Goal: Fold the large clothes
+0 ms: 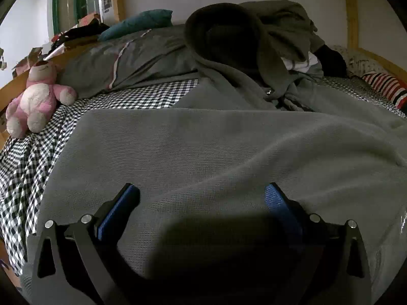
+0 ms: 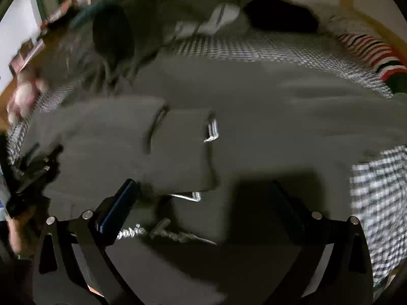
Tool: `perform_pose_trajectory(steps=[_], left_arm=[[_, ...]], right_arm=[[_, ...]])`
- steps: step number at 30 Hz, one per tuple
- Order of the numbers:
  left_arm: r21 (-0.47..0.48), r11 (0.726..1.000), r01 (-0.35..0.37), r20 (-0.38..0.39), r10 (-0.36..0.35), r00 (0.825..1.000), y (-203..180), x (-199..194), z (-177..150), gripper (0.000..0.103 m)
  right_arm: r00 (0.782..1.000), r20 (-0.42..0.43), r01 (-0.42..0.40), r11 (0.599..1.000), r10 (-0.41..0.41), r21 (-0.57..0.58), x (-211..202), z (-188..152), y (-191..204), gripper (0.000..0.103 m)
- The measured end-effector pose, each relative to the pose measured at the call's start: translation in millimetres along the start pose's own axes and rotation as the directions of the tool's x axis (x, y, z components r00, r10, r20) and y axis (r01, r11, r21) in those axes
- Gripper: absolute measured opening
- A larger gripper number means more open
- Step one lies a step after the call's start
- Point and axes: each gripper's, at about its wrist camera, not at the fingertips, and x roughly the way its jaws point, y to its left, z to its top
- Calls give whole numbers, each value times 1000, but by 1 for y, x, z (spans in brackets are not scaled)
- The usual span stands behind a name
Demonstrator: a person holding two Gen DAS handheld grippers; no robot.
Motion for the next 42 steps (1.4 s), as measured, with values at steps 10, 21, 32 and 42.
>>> perform_pose_trajectory(steps=[10, 21, 32, 42], left_arm=[[-10, 999, -47, 18, 47, 999, -6, 1, 1, 99], [-5, 998, -66, 23, 66, 998, -9, -4, -1, 99], [-13, 997, -74, -16, 73, 997, -11, -9, 5, 98], [-95, 995, -39, 1, 39, 999, -2, -41, 11, 99]], right_arm=[[938, 329, -331, 567, 110, 754, -31, -36, -284, 100], [940, 320, -337, 430, 114, 838, 40, 3, -346, 59], [908, 417, -327, 687, 38, 649, 10, 52, -315, 11], [913, 396, 119, 871, 93, -477, -16, 88, -14, 10]])
